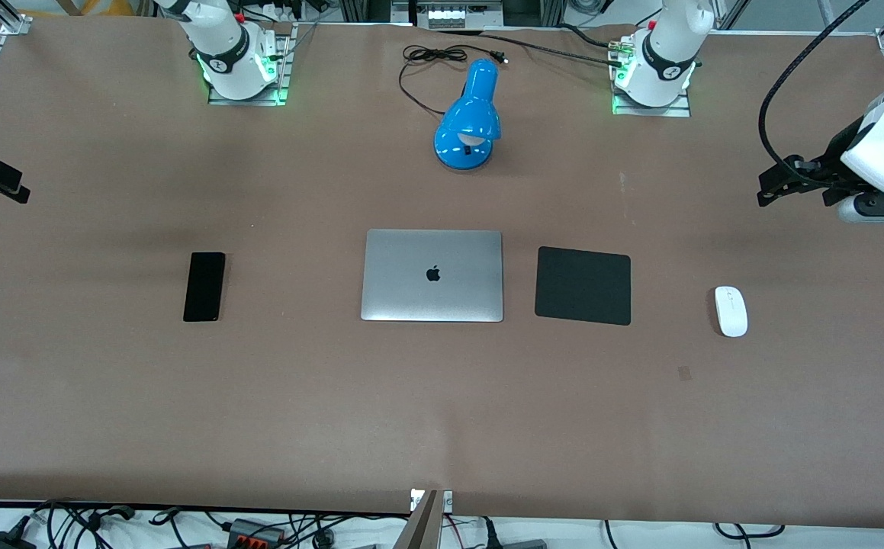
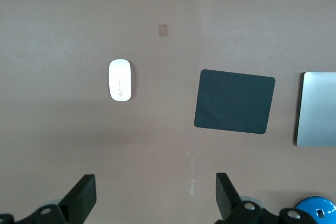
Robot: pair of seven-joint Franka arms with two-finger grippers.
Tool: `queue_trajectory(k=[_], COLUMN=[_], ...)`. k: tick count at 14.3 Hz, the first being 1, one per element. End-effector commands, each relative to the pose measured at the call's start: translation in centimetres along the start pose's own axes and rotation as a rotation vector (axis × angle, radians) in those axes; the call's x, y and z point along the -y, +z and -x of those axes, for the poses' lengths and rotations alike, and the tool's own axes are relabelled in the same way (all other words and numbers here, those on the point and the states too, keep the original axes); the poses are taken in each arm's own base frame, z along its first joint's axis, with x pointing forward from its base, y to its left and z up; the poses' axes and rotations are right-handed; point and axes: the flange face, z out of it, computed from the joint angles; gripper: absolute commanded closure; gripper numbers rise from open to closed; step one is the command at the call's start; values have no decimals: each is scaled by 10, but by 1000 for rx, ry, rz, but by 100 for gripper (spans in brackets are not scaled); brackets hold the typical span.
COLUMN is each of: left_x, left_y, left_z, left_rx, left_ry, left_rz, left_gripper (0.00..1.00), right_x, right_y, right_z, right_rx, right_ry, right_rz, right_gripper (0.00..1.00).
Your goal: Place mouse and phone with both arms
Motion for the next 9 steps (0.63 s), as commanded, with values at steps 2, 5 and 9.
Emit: queue_trajectory(k=[2,5,9], left_x=[3,3,3], left_y=[-6,-7,-6], left_z=[-2,-2,-2], left_rx=[7,6,12], left_ry=[15,15,15], left_rz=[10,10,10], left_gripper=[0,0,0], right_x=[-1,1,9], right_y=[-2,5,89], right_z=[6,3,-28], right_rx=[14,27,184], right_ry=[-17,-24,-32], right_rz=[1,-1,-8], right_gripper=[0,0,0])
